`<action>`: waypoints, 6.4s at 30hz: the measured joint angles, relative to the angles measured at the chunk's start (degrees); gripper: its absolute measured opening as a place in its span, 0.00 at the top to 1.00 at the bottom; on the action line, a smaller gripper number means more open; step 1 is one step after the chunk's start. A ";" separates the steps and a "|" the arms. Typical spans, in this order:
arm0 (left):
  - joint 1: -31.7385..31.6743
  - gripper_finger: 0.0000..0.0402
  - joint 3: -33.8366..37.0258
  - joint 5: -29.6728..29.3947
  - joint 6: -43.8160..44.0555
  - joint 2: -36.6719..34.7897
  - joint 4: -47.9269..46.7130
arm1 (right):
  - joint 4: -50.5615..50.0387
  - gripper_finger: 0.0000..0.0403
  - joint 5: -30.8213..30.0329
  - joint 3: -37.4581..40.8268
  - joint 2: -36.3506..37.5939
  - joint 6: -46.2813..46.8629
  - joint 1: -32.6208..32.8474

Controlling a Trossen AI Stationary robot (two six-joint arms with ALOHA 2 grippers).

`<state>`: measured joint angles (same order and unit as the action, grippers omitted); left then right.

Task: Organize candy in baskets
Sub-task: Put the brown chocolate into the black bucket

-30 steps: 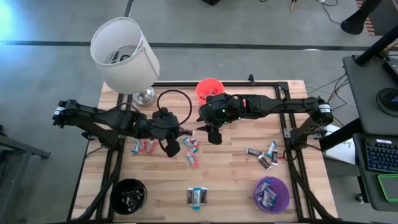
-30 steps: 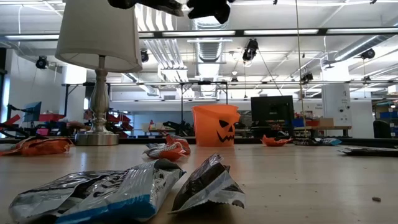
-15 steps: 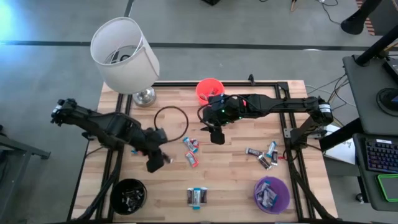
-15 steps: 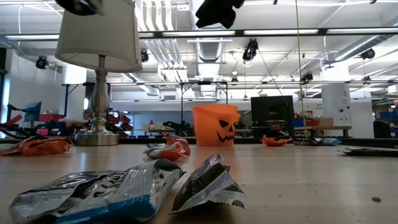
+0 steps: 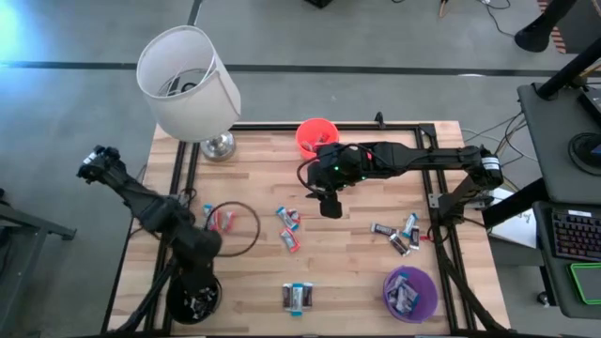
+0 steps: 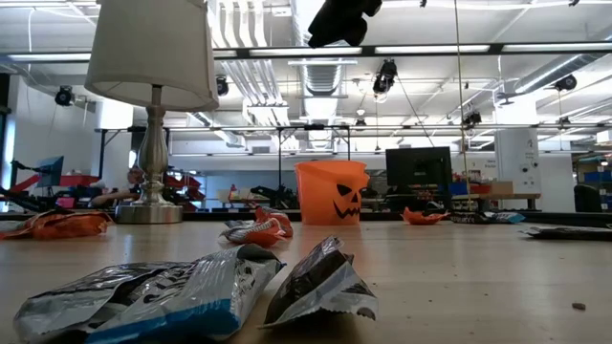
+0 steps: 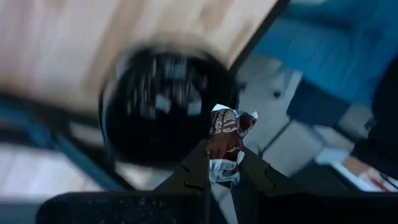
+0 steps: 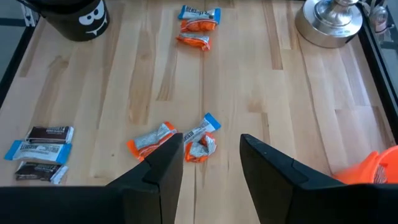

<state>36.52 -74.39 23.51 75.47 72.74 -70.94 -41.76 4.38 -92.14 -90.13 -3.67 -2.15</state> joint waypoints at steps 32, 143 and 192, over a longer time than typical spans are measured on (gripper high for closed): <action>11.49 0.71 -0.04 -14.50 15.60 2.83 0.55 | 0.07 0.64 0.00 0.00 0.00 0.59 0.00; -12.80 0.72 9.40 -90.51 -17.71 -20.08 -11.67 | -2.32 0.60 6.27 56.94 22.49 20.34 3.54; -12.80 0.72 9.40 -90.63 -19.51 -20.08 -11.76 | 7.98 0.94 7.89 64.17 22.47 30.63 3.78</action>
<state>23.73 -64.99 -67.13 55.96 52.66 -82.70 -33.78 12.27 -27.97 -67.66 26.95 1.63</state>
